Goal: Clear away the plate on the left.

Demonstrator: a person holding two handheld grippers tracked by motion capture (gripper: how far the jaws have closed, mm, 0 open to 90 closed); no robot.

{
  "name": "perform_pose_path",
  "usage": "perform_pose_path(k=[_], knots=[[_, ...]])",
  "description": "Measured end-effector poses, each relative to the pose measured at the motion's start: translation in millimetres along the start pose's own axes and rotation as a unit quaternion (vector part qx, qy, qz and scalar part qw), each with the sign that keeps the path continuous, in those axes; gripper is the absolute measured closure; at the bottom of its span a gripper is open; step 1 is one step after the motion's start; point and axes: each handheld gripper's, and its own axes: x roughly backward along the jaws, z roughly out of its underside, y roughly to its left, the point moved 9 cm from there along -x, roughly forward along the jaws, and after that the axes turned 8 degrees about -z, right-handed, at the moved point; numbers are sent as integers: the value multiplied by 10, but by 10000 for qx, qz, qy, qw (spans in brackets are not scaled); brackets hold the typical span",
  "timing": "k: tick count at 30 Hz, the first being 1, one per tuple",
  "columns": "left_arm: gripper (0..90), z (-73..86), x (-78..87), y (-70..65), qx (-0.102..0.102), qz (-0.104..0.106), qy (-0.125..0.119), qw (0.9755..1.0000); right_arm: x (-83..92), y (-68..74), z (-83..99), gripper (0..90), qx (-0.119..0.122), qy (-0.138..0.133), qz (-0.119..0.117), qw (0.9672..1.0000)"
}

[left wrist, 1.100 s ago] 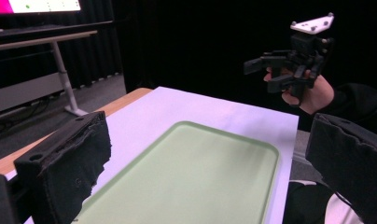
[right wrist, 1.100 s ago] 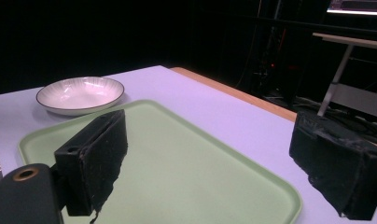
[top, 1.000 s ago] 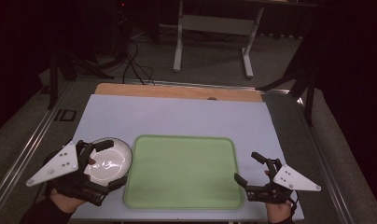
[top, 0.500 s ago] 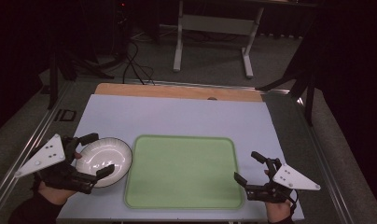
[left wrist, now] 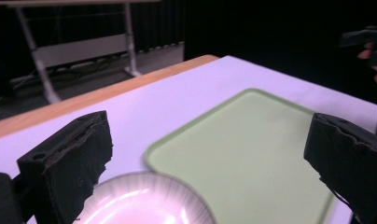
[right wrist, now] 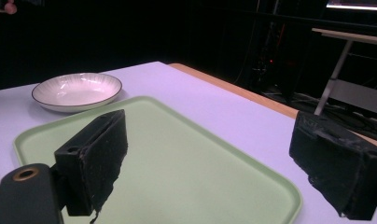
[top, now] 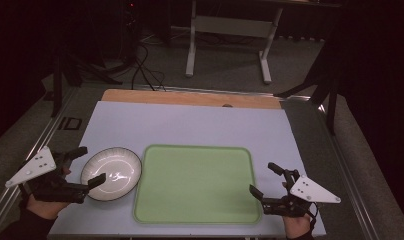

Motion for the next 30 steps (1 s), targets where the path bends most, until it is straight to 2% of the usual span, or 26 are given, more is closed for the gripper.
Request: perform_pose_path(k=[4, 6, 8, 10, 11, 15, 17, 18, 19, 21, 22, 23, 24, 25, 26, 27, 28, 29, 30], knots=[[13, 151, 19, 133, 146, -186, 165, 9996, -4, 1, 2, 112, 19, 10, 1, 10000], [18, 179, 18, 160, 135, -260, 197, 9994, -7, 1, 2, 112, 25, 13, -2, 10000], [17, 296, 11, 250, 234, -399, 402, 9981, -9, 3, 3, 112, 28, 16, -8, 10000], [18, 339, 9, 275, 271, -414, 481, 9976, -10, 3, 4, 112, 35, 24, 0, 10000], [18, 428, -7, 329, 369, -502, 653, 9959, -10, 4, 5, 112, 33, 29, -1, 10000], [36, 590, -15, 422, 575, -520, 920, 9927, -13, 8, 6, 112, 40, 37, -9, 10000], [36, 691, -34, 475, 726, -504, 1101, 9900, -17, 8, 8, 113, 43, 50, -17, 10000], [36, 748, -45, 511, 779, -567, 1220, 9878, -21, 7, 10, 114, 50, 54, -14, 10000], [36, 805, -53, 540, 863, -538, 1305, 9862, -24, 10, 11, 114, 43, 64, -21, 10000], [42, 878, -59, 606, 983, -664, 1423, 9827, -28, 13, 10, 114, 62, 69, -27, 10000], [43, 909, -60, 628, 1060, -639, 1450, 9817, -28, 14, 8, 114, 78, 68, -29, 9999], [43, 941, -62, 666, 1151, -732, 1506, 9791, -27, 17, 7, 114, 75, 61, -33, 9999], [49, 974, -65, 691, 1235, -726, 1577, 9770, -25, 18, 7, 114, 77, 63, -28, 9999], [49, 1018, -70, 724, 1289, -795, 1694, 9738, -23, 19, 8, 114, 70, 64, -28, 10000], [58, 1018, -70, 724, 1289, -795, 1694, 9738, -22, 17, 9, 114, 69, 67, -26, 9999], [60, 1075, -79, 752, 1406, -800, 1852, 9693, -23, 15, 10, 114, 77, 71, -21, 9999], [60, 1101, -83, 767, 1438, -864, 1912, 9671, -23, 14, 10, 114, 81, 73, -23, 9999], [62, 1130, -89, 782, 1509, -908, 2005, 9637, -24, 14, 11, 115, 79, 73, -28, 9999], [67, 1130, -89, 782, 1509, -908, 2005, 9637, -24, 14, 11, 115, 79, 73, -28, 9999]])
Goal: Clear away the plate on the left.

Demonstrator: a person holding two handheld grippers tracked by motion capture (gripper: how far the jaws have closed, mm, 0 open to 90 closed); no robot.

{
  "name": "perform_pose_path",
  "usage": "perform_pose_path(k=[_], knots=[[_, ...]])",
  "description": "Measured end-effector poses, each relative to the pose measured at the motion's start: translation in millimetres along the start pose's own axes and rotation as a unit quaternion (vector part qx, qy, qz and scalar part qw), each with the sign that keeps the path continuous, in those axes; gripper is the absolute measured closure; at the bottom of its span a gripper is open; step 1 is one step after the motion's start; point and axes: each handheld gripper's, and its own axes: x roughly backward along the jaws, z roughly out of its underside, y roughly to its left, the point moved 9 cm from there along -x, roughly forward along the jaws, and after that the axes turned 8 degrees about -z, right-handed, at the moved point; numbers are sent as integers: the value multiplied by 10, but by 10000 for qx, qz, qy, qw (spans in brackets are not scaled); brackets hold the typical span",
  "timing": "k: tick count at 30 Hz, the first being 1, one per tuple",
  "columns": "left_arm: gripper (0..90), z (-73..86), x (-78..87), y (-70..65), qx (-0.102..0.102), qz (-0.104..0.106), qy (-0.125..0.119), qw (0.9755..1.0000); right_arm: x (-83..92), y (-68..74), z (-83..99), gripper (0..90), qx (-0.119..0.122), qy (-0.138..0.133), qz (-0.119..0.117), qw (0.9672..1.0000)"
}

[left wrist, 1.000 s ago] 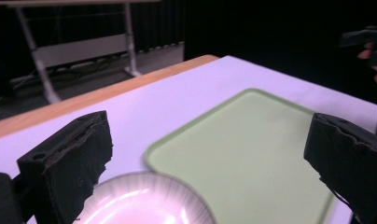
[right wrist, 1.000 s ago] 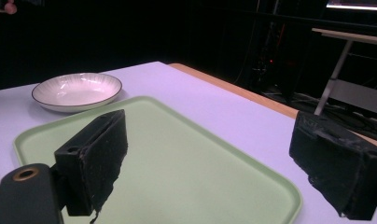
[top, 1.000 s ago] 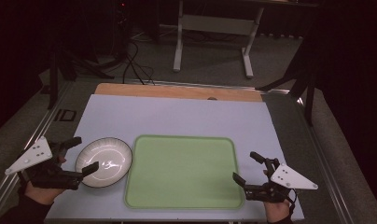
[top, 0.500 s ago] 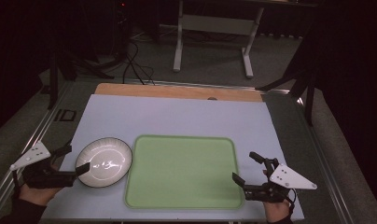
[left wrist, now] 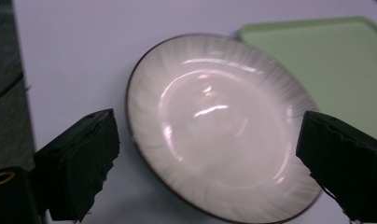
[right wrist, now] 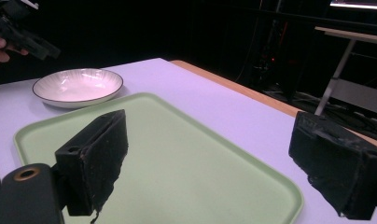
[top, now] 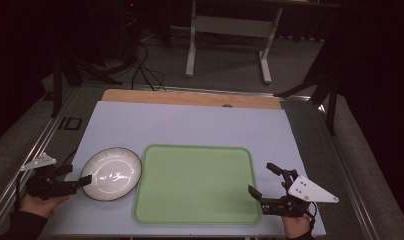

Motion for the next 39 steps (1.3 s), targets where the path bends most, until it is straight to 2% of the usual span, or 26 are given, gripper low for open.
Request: perform_pose_path(k=[1, 2, 3, 5, 6, 7, 8, 9, 11, 13, 14, 15, 16, 17, 22, 23, 25, 26, 28, 30, 31, 33, 34, 35, 36, 39], knots=[[70, 20, -21, 11, 101, 46, 98, 9999, -9, 2, 2, 123, 3, 15, -6, 10000], [103, 51, -60, 60, 293, -88, 273, 9992, -14, 3, 5, 126, 6, 28, 0, 10000], [127, 57, -68, 60, 348, -37, 278, 9990, -20, 6, 8, 126, 11, 43, 4, 10000], [161, 87, -97, 104, 438, -197, 386, 9981, -28, 15, 14, 126, 30, 71, -20, 10000], [161, 101, -112, 114, 547, -149, 445, 9974, -27, 17, 13, 126, 39, 69, -23, 10000], [186, 120, -130, 140, 632, -206, 530, 9964, -27, 17, 9, 126, 33, 59, -32, 10000], [236, 125, -138, 162, 665, -297, 559, 9958, -26, 15, 6, 126, 14, 40, -32, 10000], [253, 129, -144, 173, 724, -272, 595, 9952, -26, 15, 6, 126, -3, 35, -32, 10000], [325, 126, -154, 212, 844, -381, 627, 9937, -26, 9, 14, 126, 0, 53, -33, 10000], [379, 129, -168, 231, 944, -384, 713, 9922, -26, 9, 15, 126, -6, 55, -42, 10000], [408, 129, -168, 231, 944, -384, 713, 9922, -26, 9, 15, 126, -6, 55, -42, 10000], [436, 132, -179, 238, 1017, -377, 762, 9912, -27, 8, 14, 126, -9, 54, -45, 10000], [456, 159, -207, 256, 1041, -479, 951, 9889, -28, 6, 17, 126, -16, 64, -46, 10000], [459, 166, -218, 259, 1075, -490, 1001, 9879, -30, 6, 19, 126, -20, 66, -51, 10000], [540, 166, -238, 286, 1188, -505, 1078, 9858, -33, 6, 19, 126, -21, 71, -58, 10000], [577, 168, -252, 306, 1293, -515, 1143, 9836, -35, 4, 20, 126, -28, 72, -54, 10000], [599, 169, -268, 312, 1374, -424, 1210, 9822, -40, 5, 23, 127, -45, 74, -64, 9999], [622, 169, -268, 312, 1374, -424, 1210, 9822, -42, 5, 28, 127, -46, 87, -70, 9999], [633, 173, -291, 318, 1457, -371, 1332, 9796, -43, 1, 33, 127, -39, 99, -69, 9999], [668, 174, -298, 322, 1471, -370, 1380, 9788, -40, -3, 36, 127, -47, 103, -67, 9999], [670, 171, -316, 317, 1532, -314, 1425, 9774, -38, -7, 35, 127, -61, 97, -59, 9999], [696, 172, -325, 315, 1542, -328, 1456, 9767, -36, -9, 34, 127, -75, 90, -56, 9999], [697, 165, -345, 291, 1628, -227, 1475, 9753, -35, -11, 37, 127, -86, 95, -53, 9999], [723, 165, -345, 291, 1628, -227, 1475, 9753, -36, -11, 38, 127, -88, 95, -55, 9999], [731, 164, -359, 283, 1651, -265, 1581, 9732, -37, -11, 37, 127, -90, 94, -54, 9999], [772, 152, -372, 283, 1698, -287, 1616, 9717, -38, -11, 39, 127, -83, 100, -54, 9999]])
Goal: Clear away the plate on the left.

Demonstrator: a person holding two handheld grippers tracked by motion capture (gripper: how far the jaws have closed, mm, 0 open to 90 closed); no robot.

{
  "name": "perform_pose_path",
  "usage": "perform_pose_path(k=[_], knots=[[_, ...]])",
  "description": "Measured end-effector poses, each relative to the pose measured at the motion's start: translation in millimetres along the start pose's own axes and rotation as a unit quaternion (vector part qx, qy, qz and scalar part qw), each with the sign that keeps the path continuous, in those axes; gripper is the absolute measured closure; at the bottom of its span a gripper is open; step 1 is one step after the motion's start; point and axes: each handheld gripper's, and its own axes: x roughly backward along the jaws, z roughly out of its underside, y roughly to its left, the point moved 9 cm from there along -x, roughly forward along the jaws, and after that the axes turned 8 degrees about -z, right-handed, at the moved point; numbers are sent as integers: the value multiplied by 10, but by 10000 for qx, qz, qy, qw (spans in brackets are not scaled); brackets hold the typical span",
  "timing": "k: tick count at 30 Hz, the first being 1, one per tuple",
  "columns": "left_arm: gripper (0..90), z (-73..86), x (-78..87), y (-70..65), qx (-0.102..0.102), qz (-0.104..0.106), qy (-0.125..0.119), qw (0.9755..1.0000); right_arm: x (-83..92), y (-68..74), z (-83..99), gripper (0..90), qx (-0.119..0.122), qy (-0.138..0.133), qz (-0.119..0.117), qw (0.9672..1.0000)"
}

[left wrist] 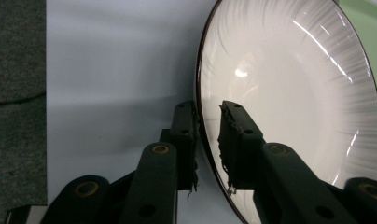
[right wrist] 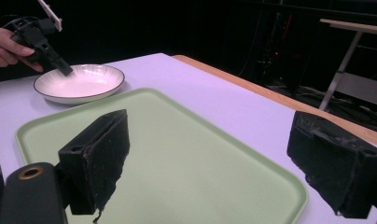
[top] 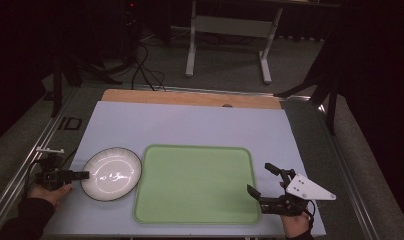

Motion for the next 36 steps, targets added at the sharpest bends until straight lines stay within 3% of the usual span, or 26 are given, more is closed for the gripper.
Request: perform_pose_path(k=[2, 8, 9, 16, 25, 36], knots=[[790, -4, -22, 0, 96, -26, 106, 9999, 2, 2, 1, 127, 7, 6, 0, 10000], [814, -5, -33, 14, 237, 150, 136, 9995, 6, -8, 6, 127, 1, 6, 3, 10000], [814, -1, -42, 20, 339, 268, 190, 9989, 4, -8, 7, 127, -3, 11, 5, 10000], [834, -4, -50, 35, 575, 459, 317, 9968, -3, -16, 19, 127, -20, 41, 23, 10000], [852, -19, -20, 28, 706, 337, 213, 9967, 4, -37, 21, 128, -43, 38, 88, 9999], [864, -95, 111, -25, 473, 114, 8, 9988, 21, -74, 26, 128, -103, 11, 147, 9998]])
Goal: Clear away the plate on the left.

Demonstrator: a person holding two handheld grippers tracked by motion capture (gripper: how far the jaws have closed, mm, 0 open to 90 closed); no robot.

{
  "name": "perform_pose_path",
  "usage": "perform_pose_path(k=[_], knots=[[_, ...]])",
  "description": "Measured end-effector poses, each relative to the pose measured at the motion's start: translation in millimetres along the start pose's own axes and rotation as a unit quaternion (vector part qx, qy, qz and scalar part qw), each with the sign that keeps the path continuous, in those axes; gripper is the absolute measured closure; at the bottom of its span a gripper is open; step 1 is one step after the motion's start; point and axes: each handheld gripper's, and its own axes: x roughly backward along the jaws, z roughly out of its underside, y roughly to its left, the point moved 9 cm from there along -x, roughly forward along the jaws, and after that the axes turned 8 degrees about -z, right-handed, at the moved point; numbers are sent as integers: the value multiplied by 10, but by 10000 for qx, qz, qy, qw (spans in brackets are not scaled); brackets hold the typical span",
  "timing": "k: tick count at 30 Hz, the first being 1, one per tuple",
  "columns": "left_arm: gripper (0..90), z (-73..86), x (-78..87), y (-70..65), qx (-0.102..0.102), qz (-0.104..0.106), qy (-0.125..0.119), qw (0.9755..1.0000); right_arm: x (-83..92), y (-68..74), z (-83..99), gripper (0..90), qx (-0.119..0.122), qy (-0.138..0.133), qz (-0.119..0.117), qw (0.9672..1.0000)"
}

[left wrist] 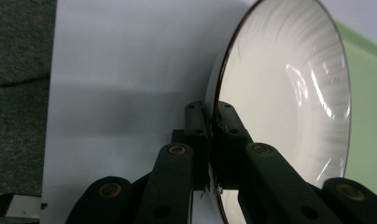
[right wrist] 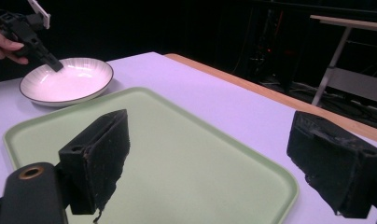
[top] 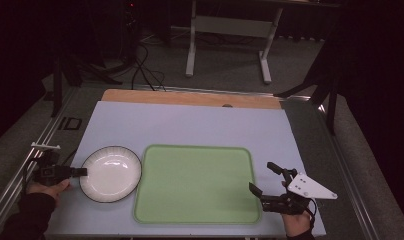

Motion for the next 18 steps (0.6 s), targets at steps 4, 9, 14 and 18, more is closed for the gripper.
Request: perform_pose_path(k=[4, 9, 14, 18], knots=[[860, -15, 56, -15, 21, 56, -81, 9999, 5, -5, -3, 128, 6, -17, 8, 10000], [853, -46, 141, -62, -73, 37, -151, 9999, 7, -10, -4, 128, 3, -15, 28, 10000], [850, -78, 228, -123, -173, 39, -217, 9996, 9, -13, -4, 128, 0, -10, 40, 10000], [851, -109, 294, -180, -155, 129, -307, 9993, 12, -19, -3, 128, -15, -9, 56, 10000]])
